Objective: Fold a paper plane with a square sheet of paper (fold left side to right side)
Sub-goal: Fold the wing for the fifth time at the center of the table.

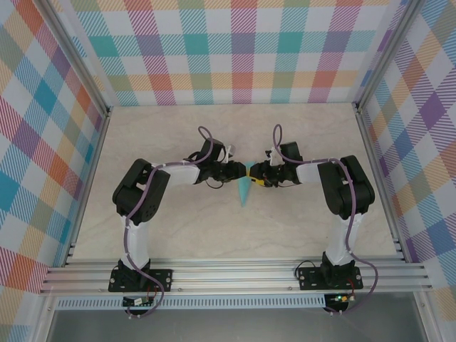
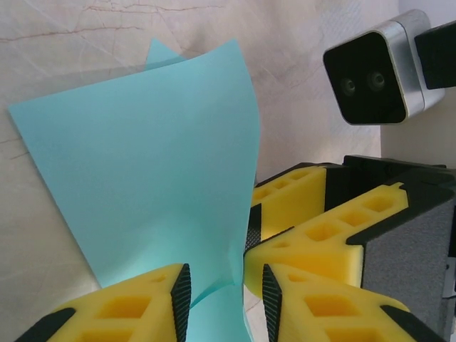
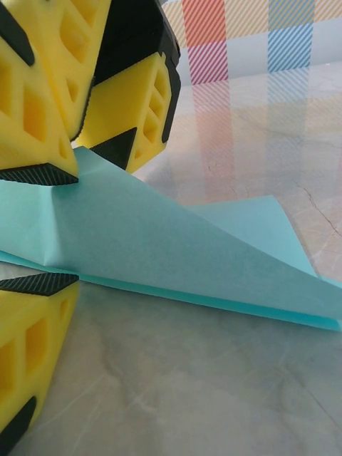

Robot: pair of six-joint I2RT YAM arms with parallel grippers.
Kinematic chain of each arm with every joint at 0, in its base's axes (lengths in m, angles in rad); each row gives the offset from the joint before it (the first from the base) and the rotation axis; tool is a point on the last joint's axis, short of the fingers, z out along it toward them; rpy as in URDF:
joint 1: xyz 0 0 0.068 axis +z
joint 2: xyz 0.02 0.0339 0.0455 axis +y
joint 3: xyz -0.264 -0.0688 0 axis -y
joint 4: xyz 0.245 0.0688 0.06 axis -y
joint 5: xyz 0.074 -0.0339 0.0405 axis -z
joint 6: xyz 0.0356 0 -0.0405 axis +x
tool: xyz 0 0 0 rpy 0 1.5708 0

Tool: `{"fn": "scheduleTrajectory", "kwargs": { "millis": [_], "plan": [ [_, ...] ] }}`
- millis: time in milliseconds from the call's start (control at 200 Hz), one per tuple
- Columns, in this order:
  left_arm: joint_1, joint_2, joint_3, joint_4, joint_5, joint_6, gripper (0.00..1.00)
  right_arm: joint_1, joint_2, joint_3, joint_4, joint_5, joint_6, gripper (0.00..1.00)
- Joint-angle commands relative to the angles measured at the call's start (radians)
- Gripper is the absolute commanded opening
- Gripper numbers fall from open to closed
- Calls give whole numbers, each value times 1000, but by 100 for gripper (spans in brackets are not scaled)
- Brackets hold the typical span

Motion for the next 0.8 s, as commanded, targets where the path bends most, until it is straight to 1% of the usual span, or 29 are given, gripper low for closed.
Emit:
{"fn": "scheduleTrajectory", "kwargs": {
  "millis": [0,140,290,500,795],
  "plan": [
    [5,19,26,13,15,-1,28,8,19,11,-40,17,-28,39],
    [6,26,31,0,-1,7,16,8,21,12,-43,16,-32,39],
    [12,8,12,-1,-24,19,0,8,20,13,-54,19,-40,39],
    [34,-17,-27,-3,-36,32,0,8,18,12,-58,20,-46,40],
    [41,-20,-59,10,-34,42,0,8,17,12,-62,17,-47,41]
  ]
}}
